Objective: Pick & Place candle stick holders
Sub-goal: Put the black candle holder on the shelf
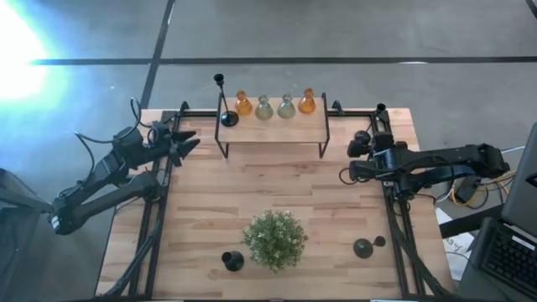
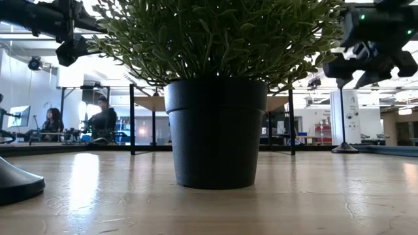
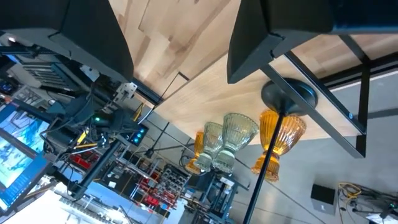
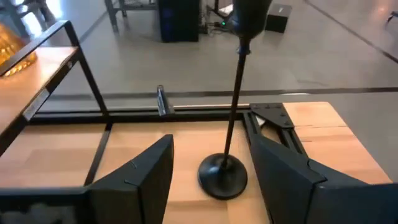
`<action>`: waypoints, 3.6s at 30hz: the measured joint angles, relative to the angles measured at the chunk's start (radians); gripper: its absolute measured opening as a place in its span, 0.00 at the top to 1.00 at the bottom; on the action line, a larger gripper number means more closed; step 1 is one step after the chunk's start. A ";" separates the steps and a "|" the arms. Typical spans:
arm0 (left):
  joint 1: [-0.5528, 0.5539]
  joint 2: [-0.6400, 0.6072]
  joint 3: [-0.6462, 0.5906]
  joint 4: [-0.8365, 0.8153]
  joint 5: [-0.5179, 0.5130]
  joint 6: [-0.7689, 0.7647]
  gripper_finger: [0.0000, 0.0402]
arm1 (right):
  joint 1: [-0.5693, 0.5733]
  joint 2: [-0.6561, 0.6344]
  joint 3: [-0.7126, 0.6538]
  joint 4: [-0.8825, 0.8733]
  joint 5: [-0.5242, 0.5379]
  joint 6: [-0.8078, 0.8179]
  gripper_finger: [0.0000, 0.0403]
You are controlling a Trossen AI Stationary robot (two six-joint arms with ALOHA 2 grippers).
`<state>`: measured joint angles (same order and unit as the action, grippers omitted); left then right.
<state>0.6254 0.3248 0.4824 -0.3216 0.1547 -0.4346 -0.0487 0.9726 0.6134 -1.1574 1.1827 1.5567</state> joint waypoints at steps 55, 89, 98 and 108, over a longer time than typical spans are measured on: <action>0.001 0.000 0.000 -0.001 -0.064 0.053 0.34 | -0.670 -0.004 -0.180 0.927 -0.302 -0.935 0.96; 0.001 0.000 0.000 -0.001 -0.077 0.050 0.34 | -0.594 -0.030 0.724 0.451 -0.995 -1.310 0.98; 0.001 0.000 0.000 -0.001 -0.077 0.050 0.34 | -0.531 0.169 0.813 0.431 -1.109 -1.349 0.98; 0.001 0.000 0.000 -0.001 -0.076 0.050 0.34 | -0.508 0.232 0.782 0.538 -1.139 -1.381 0.97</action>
<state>0.6262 0.3252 0.4828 -0.3222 0.0785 -0.3851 -0.5571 1.2049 1.3952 -0.6193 0.0437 0.1753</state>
